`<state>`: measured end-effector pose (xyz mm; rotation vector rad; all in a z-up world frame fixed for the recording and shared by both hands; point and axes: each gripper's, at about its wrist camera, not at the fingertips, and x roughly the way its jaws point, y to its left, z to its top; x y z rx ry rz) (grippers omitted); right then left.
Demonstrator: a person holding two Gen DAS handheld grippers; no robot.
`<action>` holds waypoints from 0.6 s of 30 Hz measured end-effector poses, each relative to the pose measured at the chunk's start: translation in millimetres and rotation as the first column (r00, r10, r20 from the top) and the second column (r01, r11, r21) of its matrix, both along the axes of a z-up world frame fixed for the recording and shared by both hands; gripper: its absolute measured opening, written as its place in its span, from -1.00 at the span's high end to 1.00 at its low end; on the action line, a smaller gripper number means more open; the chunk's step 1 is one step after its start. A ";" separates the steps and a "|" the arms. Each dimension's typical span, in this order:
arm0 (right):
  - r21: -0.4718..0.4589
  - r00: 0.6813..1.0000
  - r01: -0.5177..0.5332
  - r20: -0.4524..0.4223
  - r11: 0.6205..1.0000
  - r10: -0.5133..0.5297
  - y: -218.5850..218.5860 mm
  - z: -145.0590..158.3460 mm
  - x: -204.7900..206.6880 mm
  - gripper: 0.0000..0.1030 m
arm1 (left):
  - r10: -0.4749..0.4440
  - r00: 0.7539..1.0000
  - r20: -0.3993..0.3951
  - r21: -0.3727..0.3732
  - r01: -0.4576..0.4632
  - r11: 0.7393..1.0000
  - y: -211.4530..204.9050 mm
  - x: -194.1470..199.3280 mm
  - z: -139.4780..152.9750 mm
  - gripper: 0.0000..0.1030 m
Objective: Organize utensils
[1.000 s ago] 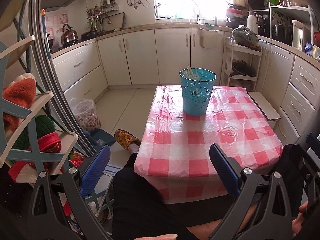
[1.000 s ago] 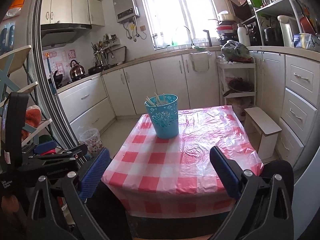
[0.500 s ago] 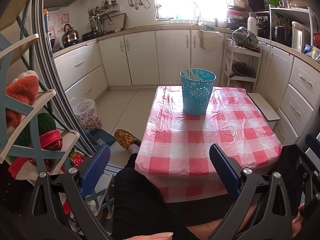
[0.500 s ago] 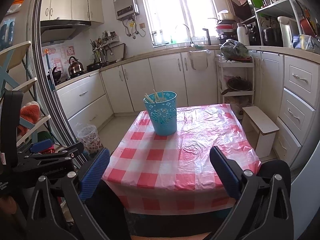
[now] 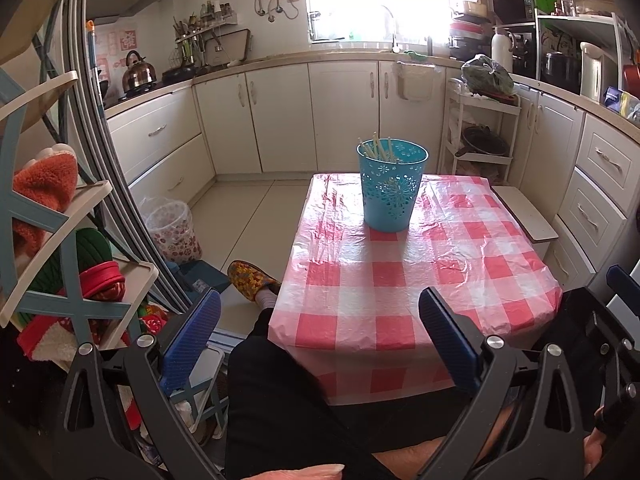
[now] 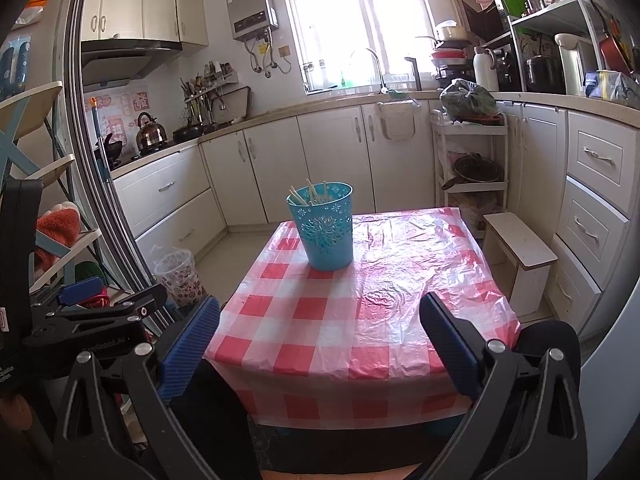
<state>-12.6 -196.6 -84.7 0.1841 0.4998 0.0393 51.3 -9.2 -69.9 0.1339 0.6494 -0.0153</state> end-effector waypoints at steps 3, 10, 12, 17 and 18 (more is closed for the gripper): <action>0.002 1.000 0.001 -0.001 1.000 -0.001 0.3 -0.1 0.1 -0.86 | 0.000 1.000 -0.001 0.000 0.000 1.000 0.0 -0.2 -0.1 -0.85; 0.003 1.000 -0.001 -0.011 1.000 0.001 -0.3 -2.0 -0.1 -0.86 | 0.002 1.000 -0.003 -0.002 -0.002 1.000 -1.6 -1.9 0.1 -0.85; 0.005 1.000 -0.001 -0.014 1.000 0.001 -0.5 -2.8 0.4 -0.86 | 0.001 1.000 -0.007 -0.005 -0.001 1.000 -2.1 -1.9 -0.3 -0.85; 0.007 1.000 -0.002 -0.016 1.000 0.002 -0.9 -3.4 0.1 -0.86 | -0.001 0.999 0.040 -0.013 0.002 1.000 -1.0 -8.6 1.3 -0.85; 0.008 1.000 -0.001 -0.016 1.000 0.001 -0.9 -3.4 0.2 -0.86 | -0.002 0.999 0.041 -0.006 0.002 1.000 -2.0 -9.0 1.4 -0.85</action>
